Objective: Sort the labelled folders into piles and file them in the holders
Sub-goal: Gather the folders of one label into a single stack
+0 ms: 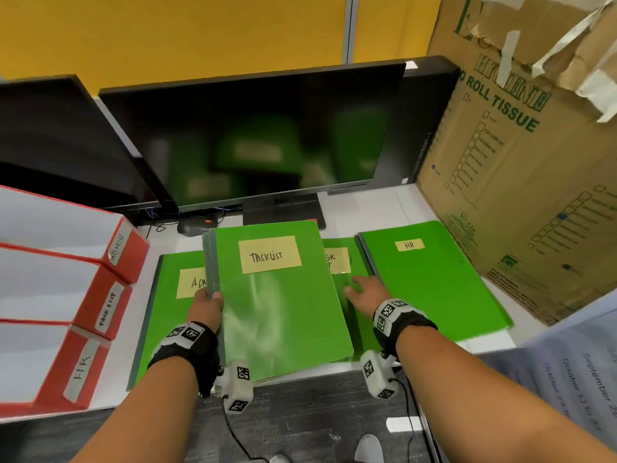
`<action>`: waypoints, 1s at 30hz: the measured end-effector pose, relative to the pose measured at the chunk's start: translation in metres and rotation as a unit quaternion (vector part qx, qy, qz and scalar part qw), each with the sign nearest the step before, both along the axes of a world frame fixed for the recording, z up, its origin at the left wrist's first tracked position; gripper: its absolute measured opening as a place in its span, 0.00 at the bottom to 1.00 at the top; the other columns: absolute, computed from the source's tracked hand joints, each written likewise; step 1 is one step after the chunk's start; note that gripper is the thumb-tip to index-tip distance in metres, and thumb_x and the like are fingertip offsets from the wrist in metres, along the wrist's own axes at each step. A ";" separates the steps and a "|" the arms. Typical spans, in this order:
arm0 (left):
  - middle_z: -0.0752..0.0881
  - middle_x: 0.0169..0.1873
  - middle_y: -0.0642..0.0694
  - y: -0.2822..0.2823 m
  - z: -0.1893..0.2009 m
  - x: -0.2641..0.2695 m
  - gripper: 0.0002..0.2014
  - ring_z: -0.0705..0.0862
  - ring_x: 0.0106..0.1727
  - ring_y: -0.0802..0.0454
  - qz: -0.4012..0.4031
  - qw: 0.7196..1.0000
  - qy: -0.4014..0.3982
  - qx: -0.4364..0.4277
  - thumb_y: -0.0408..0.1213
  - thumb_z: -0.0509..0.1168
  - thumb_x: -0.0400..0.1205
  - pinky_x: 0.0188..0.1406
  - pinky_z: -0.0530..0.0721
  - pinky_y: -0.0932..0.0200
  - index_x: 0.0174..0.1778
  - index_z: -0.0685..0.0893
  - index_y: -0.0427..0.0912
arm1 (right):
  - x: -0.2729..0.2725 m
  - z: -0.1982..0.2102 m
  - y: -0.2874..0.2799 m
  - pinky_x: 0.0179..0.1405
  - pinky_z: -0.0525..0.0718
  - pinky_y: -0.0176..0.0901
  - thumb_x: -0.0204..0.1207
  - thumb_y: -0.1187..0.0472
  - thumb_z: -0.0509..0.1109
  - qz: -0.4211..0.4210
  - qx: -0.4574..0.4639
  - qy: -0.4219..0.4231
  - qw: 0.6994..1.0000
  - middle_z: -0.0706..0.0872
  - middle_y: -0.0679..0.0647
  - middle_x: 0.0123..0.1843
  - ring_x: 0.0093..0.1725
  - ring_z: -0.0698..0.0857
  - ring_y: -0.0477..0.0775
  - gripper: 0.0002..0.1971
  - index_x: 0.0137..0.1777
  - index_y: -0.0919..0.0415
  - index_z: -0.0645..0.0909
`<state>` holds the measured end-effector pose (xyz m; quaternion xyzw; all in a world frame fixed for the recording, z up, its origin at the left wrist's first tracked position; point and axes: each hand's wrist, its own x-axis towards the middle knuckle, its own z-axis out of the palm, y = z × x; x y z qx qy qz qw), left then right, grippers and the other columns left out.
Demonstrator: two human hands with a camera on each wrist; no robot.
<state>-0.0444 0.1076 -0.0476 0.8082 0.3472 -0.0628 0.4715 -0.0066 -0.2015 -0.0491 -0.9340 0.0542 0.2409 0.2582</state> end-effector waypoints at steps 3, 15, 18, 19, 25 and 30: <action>0.78 0.45 0.37 0.007 -0.002 -0.005 0.16 0.77 0.46 0.41 0.000 1.000 -0.005 -0.024 0.38 0.54 0.87 0.57 0.79 0.42 0.68 0.72 0.35 | -0.006 0.007 0.024 0.74 0.70 0.48 0.80 0.42 0.61 0.005 0.116 0.071 0.991 0.70 0.56 0.78 0.75 0.72 0.58 0.33 0.80 0.59 0.63; 0.83 0.59 0.31 0.061 -0.051 -0.011 0.25 0.83 0.58 0.32 0.035 0.996 -0.004 -0.085 0.55 0.60 0.78 0.63 0.79 0.33 0.66 0.74 0.42 | -0.018 0.009 0.063 0.49 0.74 0.36 0.74 0.65 0.70 -0.113 0.140 -0.051 0.982 0.80 0.57 0.52 0.49 0.77 0.52 0.25 0.70 0.60 0.70; 0.81 0.61 0.29 0.055 -0.012 -0.020 0.21 0.81 0.60 0.32 0.037 0.999 -0.013 -0.024 0.41 0.57 0.85 0.65 0.78 0.43 0.72 0.71 0.34 | -0.021 0.006 0.071 0.45 0.75 0.36 0.74 0.67 0.70 -0.133 0.136 -0.054 0.980 0.82 0.58 0.51 0.46 0.78 0.53 0.22 0.68 0.62 0.72; 0.81 0.61 0.28 0.055 -0.005 -0.021 0.20 0.81 0.60 0.32 0.040 0.999 -0.016 -0.012 0.38 0.56 0.86 0.62 0.77 0.47 0.71 0.71 0.31 | -0.022 0.005 0.073 0.44 0.76 0.36 0.74 0.68 0.69 -0.143 0.133 -0.056 0.979 0.84 0.59 0.51 0.45 0.79 0.53 0.21 0.67 0.62 0.74; 0.78 0.50 0.30 0.080 0.004 -0.035 0.18 0.75 0.46 0.38 0.062 0.998 -0.010 0.028 0.36 0.53 0.87 0.46 0.69 0.51 0.70 0.71 0.30 | -0.021 -0.008 0.065 0.41 0.81 0.41 0.74 0.69 0.64 -0.220 0.100 -0.068 0.968 0.85 0.64 0.51 0.44 0.83 0.58 0.19 0.66 0.63 0.74; 0.80 0.57 0.26 0.094 -0.002 -0.036 0.19 0.80 0.55 0.31 0.078 0.997 0.000 0.026 0.38 0.53 0.87 0.47 0.70 0.51 0.72 0.69 0.32 | -0.016 -0.011 0.067 0.45 0.83 0.47 0.74 0.71 0.63 -0.236 0.106 -0.083 0.962 0.85 0.66 0.54 0.50 0.85 0.64 0.22 0.69 0.62 0.73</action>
